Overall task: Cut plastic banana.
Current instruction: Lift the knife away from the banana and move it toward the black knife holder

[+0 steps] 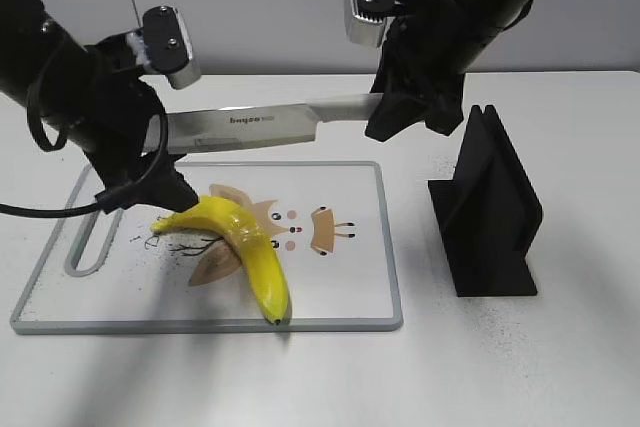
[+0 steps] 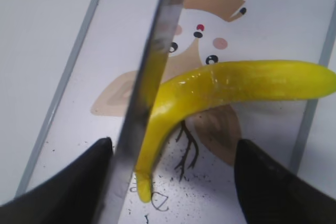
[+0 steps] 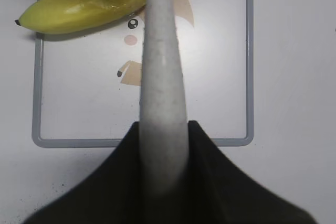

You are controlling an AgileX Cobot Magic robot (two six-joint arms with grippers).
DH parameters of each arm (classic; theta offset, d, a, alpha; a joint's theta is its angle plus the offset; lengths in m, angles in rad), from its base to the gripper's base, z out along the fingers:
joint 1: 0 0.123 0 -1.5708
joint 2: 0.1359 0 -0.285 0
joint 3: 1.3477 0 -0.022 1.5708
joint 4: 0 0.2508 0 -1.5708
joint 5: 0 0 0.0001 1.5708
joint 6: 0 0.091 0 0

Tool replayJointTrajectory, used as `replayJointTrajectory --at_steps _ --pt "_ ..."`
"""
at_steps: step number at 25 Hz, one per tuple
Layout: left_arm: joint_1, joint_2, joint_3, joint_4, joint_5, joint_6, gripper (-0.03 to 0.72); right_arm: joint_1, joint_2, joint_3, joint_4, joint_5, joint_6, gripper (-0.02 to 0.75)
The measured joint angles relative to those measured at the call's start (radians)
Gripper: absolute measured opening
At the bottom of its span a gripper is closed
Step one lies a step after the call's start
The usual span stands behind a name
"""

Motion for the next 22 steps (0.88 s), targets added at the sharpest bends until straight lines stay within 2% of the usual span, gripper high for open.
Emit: replayJointTrajectory --at_steps 11,15,19,22 --pt "0.000 -0.046 -0.050 -0.010 -0.067 0.000 0.672 -0.002 -0.001 0.000 -0.037 -0.006 0.034 0.161" --pt "0.001 -0.087 -0.056 -0.013 -0.065 -0.010 0.662 -0.002 -0.002 0.000 -0.038 -0.008 0.123 0.161" --pt "0.034 -0.138 -0.059 -0.014 -0.076 -0.143 0.654 -0.002 -0.018 0.000 -0.071 -0.008 0.248 0.161" --pt "0.109 -0.169 -0.064 0.015 -0.083 -0.338 0.650 -0.002 -0.046 0.000 -0.113 -0.005 0.377 0.161"
